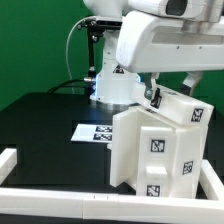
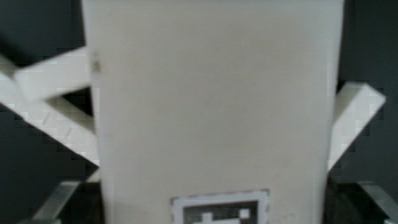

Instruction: Assemble cabinet

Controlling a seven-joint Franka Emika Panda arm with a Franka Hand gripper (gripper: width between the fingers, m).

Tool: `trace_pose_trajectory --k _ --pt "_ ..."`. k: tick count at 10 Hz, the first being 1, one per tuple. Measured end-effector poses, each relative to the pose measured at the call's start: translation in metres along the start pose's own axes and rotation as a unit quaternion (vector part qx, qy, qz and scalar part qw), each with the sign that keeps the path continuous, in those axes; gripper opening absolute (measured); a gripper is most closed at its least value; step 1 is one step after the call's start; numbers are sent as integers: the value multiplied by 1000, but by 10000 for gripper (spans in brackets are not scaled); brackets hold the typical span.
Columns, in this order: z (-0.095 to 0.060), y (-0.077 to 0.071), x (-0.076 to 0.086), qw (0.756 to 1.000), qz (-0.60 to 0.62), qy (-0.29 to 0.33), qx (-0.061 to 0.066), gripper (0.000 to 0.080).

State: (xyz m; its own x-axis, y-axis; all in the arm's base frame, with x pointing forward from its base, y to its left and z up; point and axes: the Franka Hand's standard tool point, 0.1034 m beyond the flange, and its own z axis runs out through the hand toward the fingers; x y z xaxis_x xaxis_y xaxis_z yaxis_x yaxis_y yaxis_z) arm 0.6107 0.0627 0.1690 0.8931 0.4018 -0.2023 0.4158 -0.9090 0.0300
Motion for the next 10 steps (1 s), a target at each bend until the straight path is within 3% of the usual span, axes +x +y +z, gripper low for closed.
trace_pose_trajectory --k 1,2,6,7,9,10 --pt "0 5 5 999 44 13 21 552" --pt "-1 9 5 995 91 37 23 552" --pt "1 4 4 969 243 30 33 553" --pt "5 6 1 950 309 26 47 553" --pt "6 4 1 881 464 17 87 553" --pt "5 5 2 854 511 18 100 553"
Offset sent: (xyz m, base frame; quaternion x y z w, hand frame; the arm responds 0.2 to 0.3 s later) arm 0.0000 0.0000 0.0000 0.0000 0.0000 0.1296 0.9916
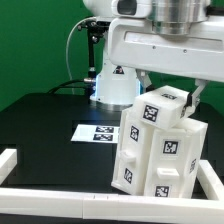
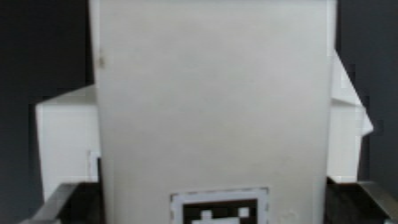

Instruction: Assemble cabinet

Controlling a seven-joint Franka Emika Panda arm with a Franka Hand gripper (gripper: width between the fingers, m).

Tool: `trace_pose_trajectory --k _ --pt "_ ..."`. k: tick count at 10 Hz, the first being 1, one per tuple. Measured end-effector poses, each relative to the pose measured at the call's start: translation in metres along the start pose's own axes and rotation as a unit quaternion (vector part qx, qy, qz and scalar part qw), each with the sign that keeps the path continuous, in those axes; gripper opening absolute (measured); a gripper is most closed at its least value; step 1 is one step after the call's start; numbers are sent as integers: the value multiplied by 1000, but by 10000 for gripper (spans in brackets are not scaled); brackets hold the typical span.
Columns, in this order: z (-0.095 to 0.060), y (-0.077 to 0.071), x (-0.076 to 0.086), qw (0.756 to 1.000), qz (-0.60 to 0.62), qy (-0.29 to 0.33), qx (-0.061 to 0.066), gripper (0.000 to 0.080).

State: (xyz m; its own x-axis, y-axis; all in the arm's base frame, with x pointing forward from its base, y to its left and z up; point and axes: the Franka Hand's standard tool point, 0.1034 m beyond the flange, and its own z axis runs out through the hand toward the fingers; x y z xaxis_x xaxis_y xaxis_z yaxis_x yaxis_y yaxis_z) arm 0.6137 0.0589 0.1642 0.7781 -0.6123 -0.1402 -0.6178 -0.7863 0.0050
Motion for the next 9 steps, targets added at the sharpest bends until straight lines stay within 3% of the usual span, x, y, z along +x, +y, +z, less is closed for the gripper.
trace_pose_trajectory --k 5,8,9 --pt "-1 -5 -1 989 149 1 5 553" --pt "1 -4 -5 937 341 3 69 553" --pt "0 -6 -5 915 391 5 98 553"
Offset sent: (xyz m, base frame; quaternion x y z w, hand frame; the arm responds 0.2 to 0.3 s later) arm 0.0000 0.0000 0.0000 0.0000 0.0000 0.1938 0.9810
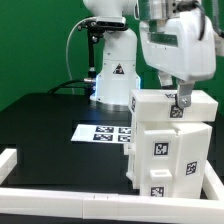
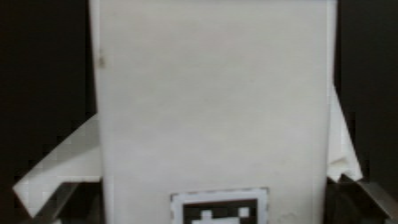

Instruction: Assemble cabinet

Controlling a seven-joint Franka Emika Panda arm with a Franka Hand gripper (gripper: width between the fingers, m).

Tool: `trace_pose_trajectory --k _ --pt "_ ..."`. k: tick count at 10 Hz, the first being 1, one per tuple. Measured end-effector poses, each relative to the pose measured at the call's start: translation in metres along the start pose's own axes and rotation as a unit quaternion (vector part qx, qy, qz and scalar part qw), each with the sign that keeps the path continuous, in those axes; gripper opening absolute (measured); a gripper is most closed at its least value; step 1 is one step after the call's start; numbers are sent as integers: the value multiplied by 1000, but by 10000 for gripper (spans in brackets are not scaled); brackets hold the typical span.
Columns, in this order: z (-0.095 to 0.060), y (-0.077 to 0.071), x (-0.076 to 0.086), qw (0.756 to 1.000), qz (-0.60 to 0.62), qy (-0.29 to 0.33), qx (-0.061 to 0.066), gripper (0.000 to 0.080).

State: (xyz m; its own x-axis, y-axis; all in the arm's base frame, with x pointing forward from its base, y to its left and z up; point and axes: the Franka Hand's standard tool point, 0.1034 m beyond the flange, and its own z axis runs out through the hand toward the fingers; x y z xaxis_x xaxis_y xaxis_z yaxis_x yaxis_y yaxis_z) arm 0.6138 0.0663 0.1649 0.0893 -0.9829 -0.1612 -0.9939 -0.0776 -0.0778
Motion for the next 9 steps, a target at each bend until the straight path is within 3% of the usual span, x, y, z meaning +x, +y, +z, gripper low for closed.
trace_pose_trajectory --k 4,6,7,8,9 --pt "3 3 -4 990 141 -9 4 553" --pt "4 4 -5 952 302 -33 32 553" --pt "5 0 -16 936 347 -36 51 553" --pt "8 -1 -28 941 330 -38 64 553" --pt "9 0 -32 948 309 -35 64 553"
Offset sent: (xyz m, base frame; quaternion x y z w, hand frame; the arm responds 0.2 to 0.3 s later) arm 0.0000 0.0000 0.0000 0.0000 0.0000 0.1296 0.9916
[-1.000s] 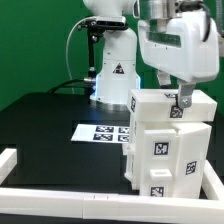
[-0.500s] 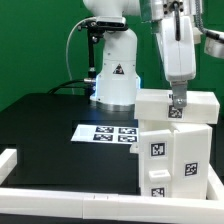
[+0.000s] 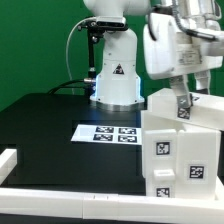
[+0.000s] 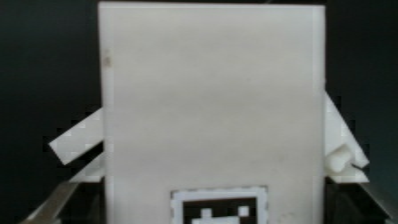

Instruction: Assemble cabinet

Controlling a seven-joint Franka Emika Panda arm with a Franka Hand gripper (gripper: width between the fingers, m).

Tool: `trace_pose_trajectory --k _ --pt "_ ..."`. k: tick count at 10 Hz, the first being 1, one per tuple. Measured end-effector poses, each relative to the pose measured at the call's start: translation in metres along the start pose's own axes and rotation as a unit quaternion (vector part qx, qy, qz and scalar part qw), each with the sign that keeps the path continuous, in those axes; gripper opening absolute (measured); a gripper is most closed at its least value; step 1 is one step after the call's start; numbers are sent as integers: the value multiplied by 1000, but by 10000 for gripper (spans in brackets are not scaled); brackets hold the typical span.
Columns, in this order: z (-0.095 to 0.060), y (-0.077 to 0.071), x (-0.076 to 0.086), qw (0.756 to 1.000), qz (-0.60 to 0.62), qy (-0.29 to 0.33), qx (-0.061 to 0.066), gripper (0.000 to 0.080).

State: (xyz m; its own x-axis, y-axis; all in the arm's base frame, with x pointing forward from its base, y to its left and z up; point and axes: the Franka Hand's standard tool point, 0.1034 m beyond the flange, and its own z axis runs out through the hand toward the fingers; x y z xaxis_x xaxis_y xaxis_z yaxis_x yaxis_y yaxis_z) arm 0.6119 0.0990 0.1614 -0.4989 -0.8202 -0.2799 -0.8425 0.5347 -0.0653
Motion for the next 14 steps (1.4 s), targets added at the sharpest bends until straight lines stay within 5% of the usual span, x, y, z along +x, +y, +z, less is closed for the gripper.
trace_pose_trajectory --k 1,3,6,10,11,13,14 --pt "0 0 0 1000 -4 0 -1 553" --pt "1 1 0 999 -44 1 -3 751" --pt "-10 6 -7 972 -234 -8 -32 797" --pt "-9 6 -6 940 -339 -10 -32 797" --pt "-14 12 -5 900 -430 -3 -71 797" --pt "-19 8 -9 836 -544 -2 -72 797" --pt "-18 4 -6 830 -555 -2 -53 797"
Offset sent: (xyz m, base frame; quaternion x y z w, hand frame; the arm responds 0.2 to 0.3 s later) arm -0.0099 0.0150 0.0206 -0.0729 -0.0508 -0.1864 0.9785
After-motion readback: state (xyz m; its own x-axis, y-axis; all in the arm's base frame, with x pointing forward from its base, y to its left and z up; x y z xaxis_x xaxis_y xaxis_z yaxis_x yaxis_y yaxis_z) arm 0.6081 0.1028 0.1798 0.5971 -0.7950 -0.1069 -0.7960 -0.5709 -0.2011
